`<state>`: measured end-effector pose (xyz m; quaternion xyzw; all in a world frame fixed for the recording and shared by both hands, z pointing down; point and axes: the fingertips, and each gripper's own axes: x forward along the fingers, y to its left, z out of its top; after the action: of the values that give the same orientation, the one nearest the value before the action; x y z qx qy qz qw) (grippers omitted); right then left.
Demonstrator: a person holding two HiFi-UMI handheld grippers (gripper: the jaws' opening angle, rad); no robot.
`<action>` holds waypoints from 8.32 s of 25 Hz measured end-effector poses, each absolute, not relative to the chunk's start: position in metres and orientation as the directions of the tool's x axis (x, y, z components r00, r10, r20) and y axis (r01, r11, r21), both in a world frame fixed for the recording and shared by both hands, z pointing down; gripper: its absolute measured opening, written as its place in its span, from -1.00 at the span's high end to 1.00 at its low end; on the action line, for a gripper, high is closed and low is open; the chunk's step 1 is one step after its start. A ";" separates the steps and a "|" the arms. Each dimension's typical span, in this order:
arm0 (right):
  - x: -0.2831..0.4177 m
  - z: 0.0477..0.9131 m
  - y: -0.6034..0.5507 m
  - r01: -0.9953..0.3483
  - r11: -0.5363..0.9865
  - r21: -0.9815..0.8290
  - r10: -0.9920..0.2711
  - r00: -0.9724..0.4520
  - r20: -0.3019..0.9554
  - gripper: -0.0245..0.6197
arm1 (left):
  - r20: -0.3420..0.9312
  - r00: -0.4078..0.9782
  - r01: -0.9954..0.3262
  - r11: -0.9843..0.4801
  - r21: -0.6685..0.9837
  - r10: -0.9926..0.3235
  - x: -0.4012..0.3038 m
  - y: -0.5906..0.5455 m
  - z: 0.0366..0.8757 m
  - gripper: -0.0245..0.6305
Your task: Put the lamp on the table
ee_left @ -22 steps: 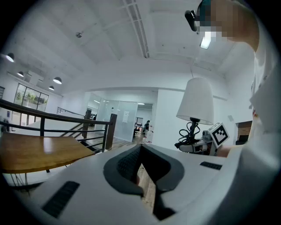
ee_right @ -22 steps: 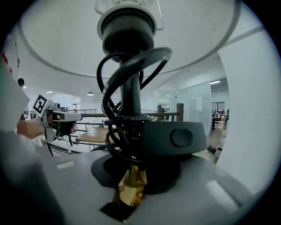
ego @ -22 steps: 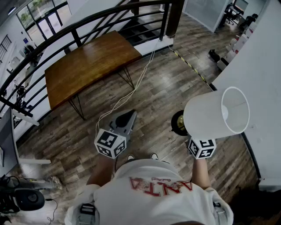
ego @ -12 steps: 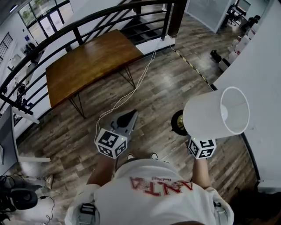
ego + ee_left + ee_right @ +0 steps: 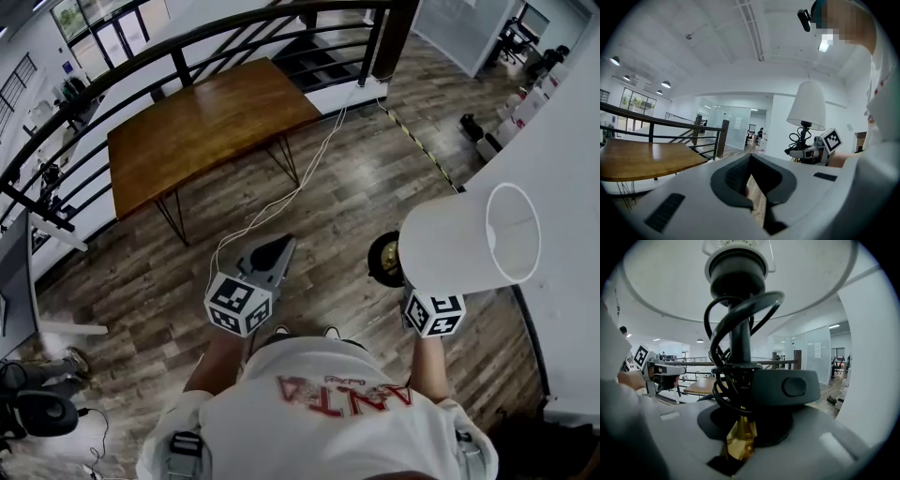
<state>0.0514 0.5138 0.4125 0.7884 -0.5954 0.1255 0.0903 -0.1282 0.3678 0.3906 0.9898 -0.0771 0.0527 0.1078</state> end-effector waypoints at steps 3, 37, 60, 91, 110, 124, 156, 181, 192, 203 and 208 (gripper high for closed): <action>0.040 0.413 0.497 -0.963 -0.268 -0.009 -0.920 0.253 0.298 0.68 | 0.116 0.982 -0.170 -0.964 0.203 -0.149 -0.140 0.352 0.391 0.91; 0.122 0.421 0.291 -0.998 -0.057 -0.014 -0.963 0.051 0.266 0.69 | 0.097 0.932 -0.362 -0.915 0.178 -0.350 -0.078 0.183 0.392 0.91; 0.276 0.451 0.150 -0.994 0.103 -0.040 -0.942 -0.111 0.317 0.69 | 0.157 0.828 -0.561 -0.804 0.197 -0.539 0.040 0.074 0.414 0.91; 0.207 0.417 -0.169 -0.979 0.203 -0.002 -0.935 -0.194 0.297 0.69 | 0.142 0.765 -0.643 -0.735 0.217 -0.628 -0.043 -0.222 0.405 0.91; 0.244 0.441 -0.296 -0.952 0.306 -0.023 -0.891 -0.295 0.345 0.69 | 0.169 0.678 -0.733 -0.641 0.228 -0.715 -0.015 -0.307 0.405 0.91; 0.308 0.517 -0.433 -0.955 0.296 -0.024 -0.878 -0.282 0.387 0.69 | 0.275 0.597 -0.801 -0.540 0.260 -0.753 0.017 -0.366 0.448 0.91; 0.325 0.642 -0.549 -0.951 0.305 -0.042 -0.865 -0.295 0.405 0.68 | 0.385 0.528 -0.849 -0.451 0.277 -0.757 0.046 -0.405 0.503 0.91; 0.327 0.622 -0.443 -0.973 0.185 -0.140 -0.855 -0.229 0.465 0.82 | 0.287 0.625 -0.780 -0.563 0.272 -0.726 0.035 -0.382 0.462 0.91; 0.303 0.526 -0.362 -0.974 0.170 -0.152 -0.921 -0.212 0.327 0.91 | 0.201 0.684 -0.728 -0.640 0.248 -0.701 0.027 -0.334 0.424 0.91; 0.269 0.396 -0.295 -0.970 0.217 -0.107 -0.955 -0.233 0.183 0.91 | 0.084 0.750 -0.654 -0.719 0.236 -0.656 0.040 -0.300 0.385 0.91; 0.264 0.368 -0.284 -0.970 0.233 -0.067 -0.961 -0.240 0.135 0.92 | 0.052 0.761 -0.640 -0.735 0.226 -0.647 0.041 -0.295 0.367 0.91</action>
<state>0.2638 -0.2835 0.3680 0.6156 -0.7845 0.0679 0.0325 0.0411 -0.2952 0.3675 0.9312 -0.3453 -0.0148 0.1160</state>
